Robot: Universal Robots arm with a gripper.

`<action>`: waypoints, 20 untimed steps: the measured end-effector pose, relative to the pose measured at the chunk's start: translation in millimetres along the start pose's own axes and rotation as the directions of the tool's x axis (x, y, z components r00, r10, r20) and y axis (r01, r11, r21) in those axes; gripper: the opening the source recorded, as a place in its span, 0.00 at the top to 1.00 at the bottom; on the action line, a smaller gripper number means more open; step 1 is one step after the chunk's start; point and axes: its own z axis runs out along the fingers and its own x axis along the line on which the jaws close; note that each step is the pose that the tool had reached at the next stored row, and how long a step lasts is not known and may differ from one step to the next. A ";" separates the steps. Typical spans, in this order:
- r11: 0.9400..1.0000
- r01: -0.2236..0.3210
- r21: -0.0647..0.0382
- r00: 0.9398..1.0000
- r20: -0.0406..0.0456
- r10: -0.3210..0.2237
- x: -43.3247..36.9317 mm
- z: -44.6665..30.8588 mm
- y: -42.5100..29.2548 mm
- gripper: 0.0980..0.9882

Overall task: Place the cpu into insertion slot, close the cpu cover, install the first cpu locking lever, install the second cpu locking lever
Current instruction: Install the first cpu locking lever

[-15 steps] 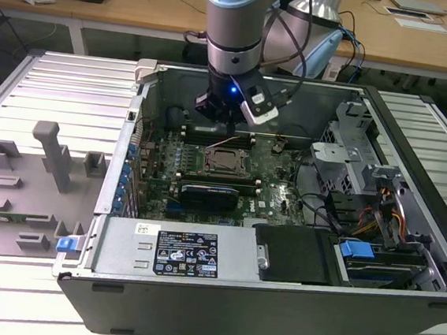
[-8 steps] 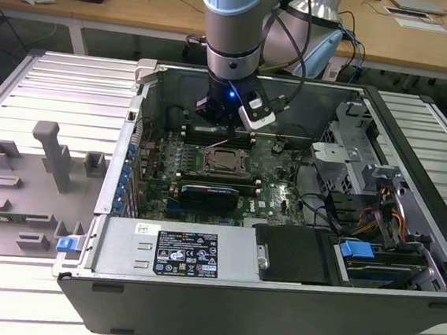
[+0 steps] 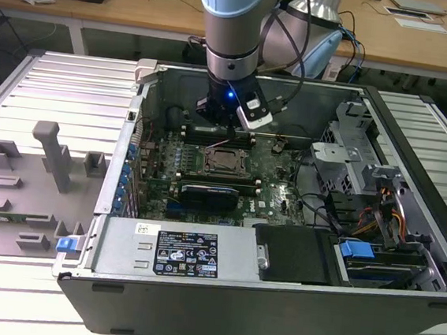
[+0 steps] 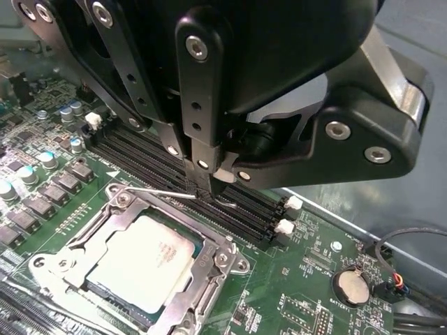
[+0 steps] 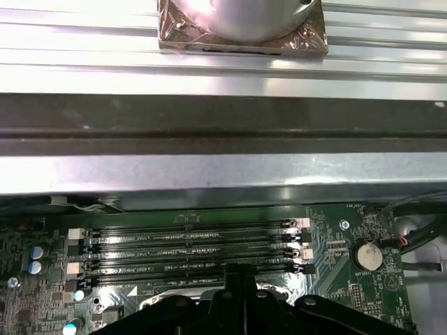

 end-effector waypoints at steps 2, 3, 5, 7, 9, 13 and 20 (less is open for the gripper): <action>1.000 0.000 0.000 1.000 0.000 0.000 0.0 0.0 0.0 0.99; 1.000 -0.001 0.003 1.000 0.001 0.001 0.2 0.3 0.0 0.99; 1.000 -0.006 0.026 1.000 0.006 0.006 1.6 1.1 -0.3 0.99; 0.999 -0.019 0.034 1.000 0.012 0.018 2.1 2.9 -0.7 0.99; 0.999 -0.024 0.040 1.000 0.016 0.023 2.2 3.8 -0.6 0.99; 0.998 -0.027 0.056 0.999 0.039 0.025 2.5 5.2 0.6 0.99; 0.998 -0.025 0.059 0.997 0.073 0.020 7.0 8.9 7.0 0.99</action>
